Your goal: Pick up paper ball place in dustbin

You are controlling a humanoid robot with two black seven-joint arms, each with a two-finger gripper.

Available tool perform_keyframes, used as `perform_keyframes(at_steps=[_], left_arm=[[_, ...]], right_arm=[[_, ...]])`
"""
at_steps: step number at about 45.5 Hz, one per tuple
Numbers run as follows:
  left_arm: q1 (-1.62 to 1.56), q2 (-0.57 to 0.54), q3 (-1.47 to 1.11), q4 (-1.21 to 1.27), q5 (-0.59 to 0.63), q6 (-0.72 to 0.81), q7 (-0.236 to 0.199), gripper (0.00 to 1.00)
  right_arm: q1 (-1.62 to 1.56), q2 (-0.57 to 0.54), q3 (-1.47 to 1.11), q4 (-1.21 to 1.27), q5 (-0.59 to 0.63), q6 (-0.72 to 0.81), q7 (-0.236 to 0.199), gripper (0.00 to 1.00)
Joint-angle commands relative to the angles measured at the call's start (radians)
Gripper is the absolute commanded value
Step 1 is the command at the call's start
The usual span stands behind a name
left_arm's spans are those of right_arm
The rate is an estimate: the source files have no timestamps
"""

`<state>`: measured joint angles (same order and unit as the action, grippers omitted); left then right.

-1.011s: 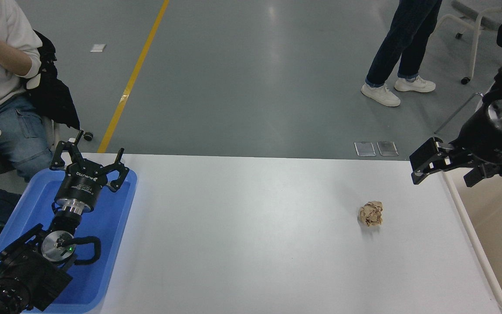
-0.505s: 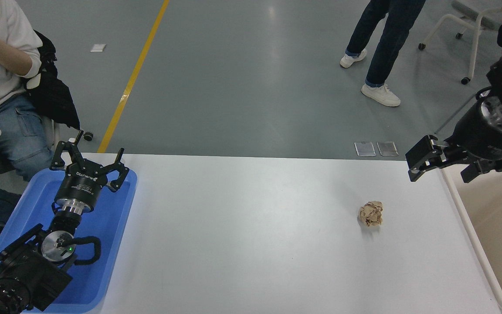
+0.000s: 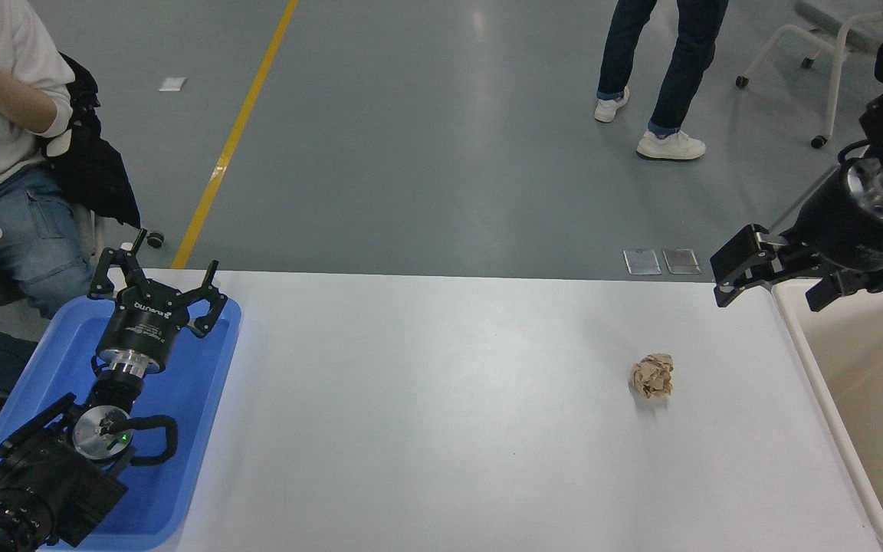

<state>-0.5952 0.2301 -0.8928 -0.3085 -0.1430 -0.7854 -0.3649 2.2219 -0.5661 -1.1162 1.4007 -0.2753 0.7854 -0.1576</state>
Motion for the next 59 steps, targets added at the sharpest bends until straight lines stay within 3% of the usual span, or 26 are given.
perform_keyframes(at_steps=[1,13,30,59], left_arm=[[0.0,0.0,0.0,0.0,-0.001,0.0,0.0,1.0],[0.0,0.0,0.0,0.0,0.0,0.0,0.0,1.0],[0.0,0.0,0.0,0.0,0.0,0.0,0.0,1.0],[0.0,0.0,0.0,-0.001,0.0,0.0,0.0,1.0]], right_arm=[[-0.083,0.009,0.021,-0.075,0.001,0.0,0.0,1.0],[-0.367,0.106,0.059,-0.262,-0.001,-0.55,0.0,1.0],[-0.722,0.304,0.148,-0.494,-0.024,-0.906,0.007,1.0],[-0.995,0.361,0.263,-0.617,-0.028,-1.066,0.01,1.0]])
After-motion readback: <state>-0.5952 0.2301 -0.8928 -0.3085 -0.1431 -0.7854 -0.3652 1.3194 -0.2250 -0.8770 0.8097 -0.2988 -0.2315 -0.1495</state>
